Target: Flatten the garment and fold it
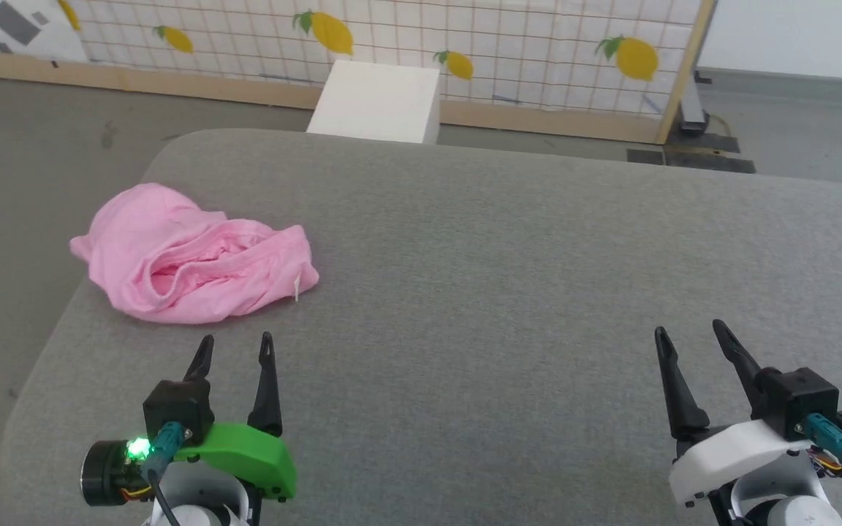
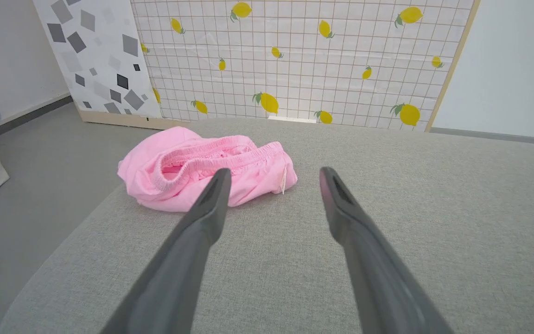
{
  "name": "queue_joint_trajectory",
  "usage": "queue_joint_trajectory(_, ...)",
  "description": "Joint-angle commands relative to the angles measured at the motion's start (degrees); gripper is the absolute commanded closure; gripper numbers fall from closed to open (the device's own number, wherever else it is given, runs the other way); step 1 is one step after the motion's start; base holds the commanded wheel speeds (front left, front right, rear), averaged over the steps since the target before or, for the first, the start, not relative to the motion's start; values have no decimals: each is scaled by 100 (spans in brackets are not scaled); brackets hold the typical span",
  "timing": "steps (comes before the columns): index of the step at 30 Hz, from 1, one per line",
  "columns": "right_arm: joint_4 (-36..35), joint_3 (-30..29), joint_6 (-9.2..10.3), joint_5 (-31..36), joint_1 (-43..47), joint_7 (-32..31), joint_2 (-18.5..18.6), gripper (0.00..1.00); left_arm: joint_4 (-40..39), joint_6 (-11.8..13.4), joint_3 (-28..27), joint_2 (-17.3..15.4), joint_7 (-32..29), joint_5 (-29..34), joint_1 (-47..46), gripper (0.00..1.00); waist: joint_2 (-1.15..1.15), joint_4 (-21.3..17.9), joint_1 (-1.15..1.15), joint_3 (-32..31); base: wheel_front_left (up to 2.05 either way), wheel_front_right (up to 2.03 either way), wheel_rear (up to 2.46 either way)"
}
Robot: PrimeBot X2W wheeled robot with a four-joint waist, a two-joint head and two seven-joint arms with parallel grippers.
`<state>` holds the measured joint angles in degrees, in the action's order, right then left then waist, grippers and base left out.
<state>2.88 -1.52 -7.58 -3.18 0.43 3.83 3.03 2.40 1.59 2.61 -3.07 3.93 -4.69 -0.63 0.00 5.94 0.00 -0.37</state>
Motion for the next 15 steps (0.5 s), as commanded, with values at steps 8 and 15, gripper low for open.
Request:
queue_joint_trajectory(8,81,-23,3,-102,114,154,-6,0,53,54,36,6,150,-109,105,0,0,343,0,-6,0,0,0)
queue_joint_trajectory(15,147,-38,4,-161,135,238,-7,0,94,73,62,7,234,-172,134,0,0,565,0,-17,0,0,0)
